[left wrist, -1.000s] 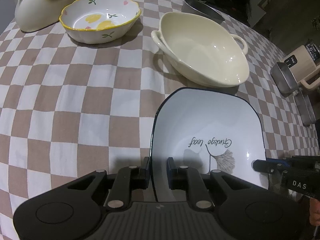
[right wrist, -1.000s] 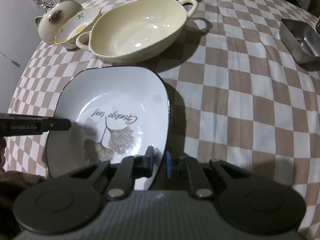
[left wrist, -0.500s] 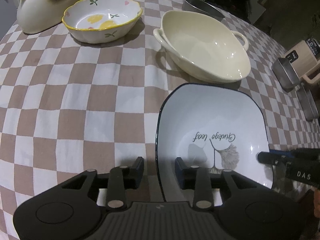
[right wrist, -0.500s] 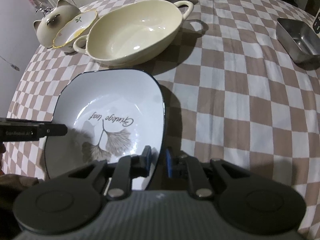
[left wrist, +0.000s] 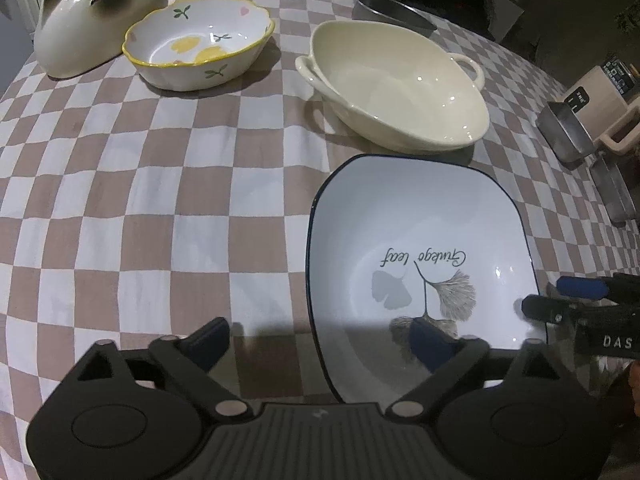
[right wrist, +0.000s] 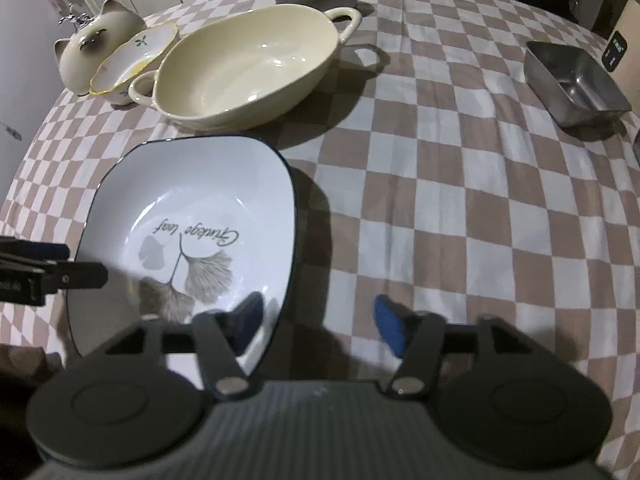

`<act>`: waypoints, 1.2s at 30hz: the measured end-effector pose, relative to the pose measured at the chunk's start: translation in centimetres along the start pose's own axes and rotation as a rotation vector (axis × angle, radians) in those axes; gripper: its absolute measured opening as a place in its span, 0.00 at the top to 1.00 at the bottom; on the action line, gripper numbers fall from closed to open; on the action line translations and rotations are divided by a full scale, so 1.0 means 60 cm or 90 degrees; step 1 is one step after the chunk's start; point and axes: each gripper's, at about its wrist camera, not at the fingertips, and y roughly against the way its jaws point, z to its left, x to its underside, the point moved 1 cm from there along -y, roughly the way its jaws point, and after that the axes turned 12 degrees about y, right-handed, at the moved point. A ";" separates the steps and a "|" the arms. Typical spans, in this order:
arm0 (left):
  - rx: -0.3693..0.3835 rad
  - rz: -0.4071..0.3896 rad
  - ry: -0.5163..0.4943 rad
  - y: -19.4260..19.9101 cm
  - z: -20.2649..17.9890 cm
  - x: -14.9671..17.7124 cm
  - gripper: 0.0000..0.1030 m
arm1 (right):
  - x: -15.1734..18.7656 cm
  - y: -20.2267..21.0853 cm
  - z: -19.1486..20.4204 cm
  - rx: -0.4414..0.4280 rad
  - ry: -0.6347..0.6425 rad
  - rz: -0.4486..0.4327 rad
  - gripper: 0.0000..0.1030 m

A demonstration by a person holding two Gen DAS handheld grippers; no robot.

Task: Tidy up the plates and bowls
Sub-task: 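Open the left gripper and release the white plate, then move the left tool to the cream two-handled bowl and grasp its rim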

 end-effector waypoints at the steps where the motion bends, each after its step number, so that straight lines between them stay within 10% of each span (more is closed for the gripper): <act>1: -0.001 -0.005 -0.003 0.002 -0.001 0.001 0.02 | 0.002 0.002 0.002 0.004 0.005 -0.003 0.14; 4: -0.003 -0.021 -0.011 0.008 -0.004 0.004 0.01 | 0.006 0.011 0.003 0.015 0.014 -0.026 0.00; 27: 0.101 -0.275 0.027 0.097 -0.022 -0.047 0.00 | -0.044 0.121 -0.055 0.050 -0.038 -0.316 0.00; 36: 0.106 -0.292 0.103 0.088 -0.025 -0.121 0.00 | -0.124 0.096 -0.089 0.088 -0.037 -0.367 0.00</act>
